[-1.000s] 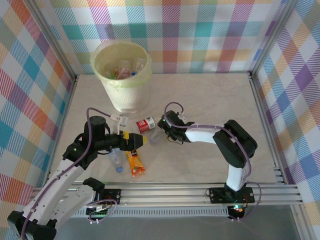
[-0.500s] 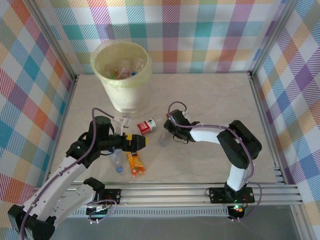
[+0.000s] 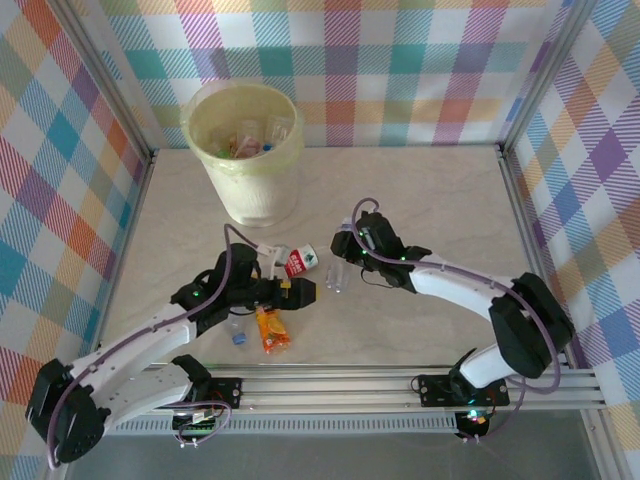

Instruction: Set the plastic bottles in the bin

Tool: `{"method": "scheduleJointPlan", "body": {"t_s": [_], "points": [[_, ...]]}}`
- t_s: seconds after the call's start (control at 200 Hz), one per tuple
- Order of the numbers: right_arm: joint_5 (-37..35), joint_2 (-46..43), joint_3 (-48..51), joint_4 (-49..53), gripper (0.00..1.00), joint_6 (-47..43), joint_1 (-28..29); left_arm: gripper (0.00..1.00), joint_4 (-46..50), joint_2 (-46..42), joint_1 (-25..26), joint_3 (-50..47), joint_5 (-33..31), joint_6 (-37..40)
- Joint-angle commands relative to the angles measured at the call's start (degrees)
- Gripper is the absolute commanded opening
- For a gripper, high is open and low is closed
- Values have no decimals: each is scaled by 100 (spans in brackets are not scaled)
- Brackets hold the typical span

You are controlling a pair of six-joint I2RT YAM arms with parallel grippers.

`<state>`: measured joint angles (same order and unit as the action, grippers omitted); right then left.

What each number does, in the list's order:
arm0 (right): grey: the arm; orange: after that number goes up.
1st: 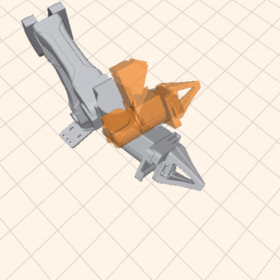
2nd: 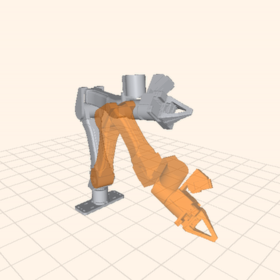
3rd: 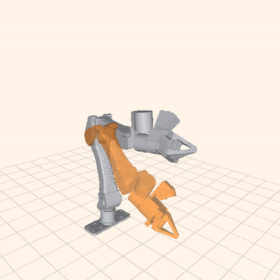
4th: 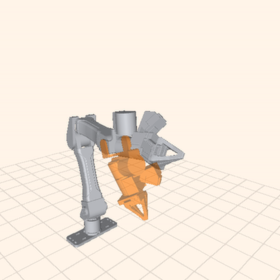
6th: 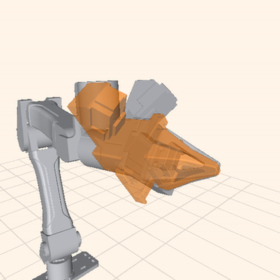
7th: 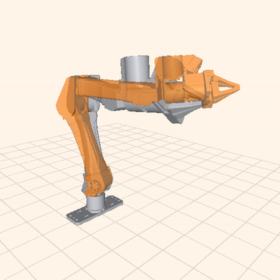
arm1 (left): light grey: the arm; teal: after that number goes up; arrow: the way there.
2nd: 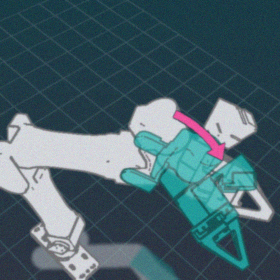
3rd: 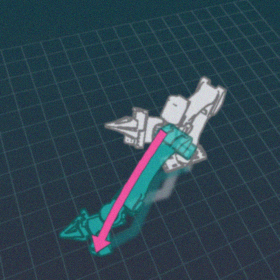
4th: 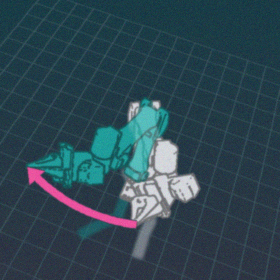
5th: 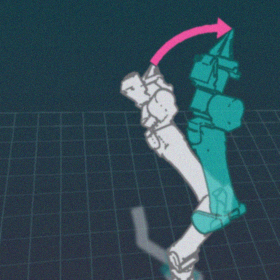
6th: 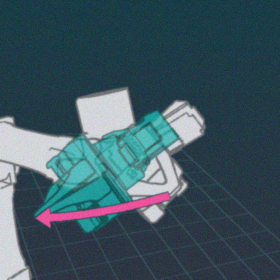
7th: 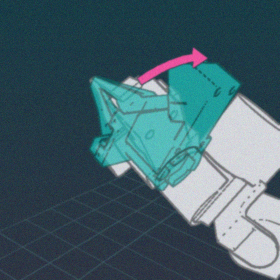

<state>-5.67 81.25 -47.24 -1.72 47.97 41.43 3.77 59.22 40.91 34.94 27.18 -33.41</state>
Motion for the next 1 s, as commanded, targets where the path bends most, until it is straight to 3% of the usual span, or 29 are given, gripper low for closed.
{"method": "scheduleJointPlan", "body": {"t_s": [0.0, 0.385, 0.655, 1.0], "points": [[381, -393, 179, -165, 50, -260, 41, 96, -1253, 459, 204, 31, -169, -424], [513, -1284, 531, -30, 51, -279, 56, 90, -2798, 1900, 667, 487, -242, -1213], [370, -1493, 704, 39, 51, -226, 58, 68, -2926, 2163, 965, 646, -355, -1327], [345, -1785, 807, 241, 56, -220, 58, 53, -2913, 2061, 1034, 685, -477, -1315]]}}
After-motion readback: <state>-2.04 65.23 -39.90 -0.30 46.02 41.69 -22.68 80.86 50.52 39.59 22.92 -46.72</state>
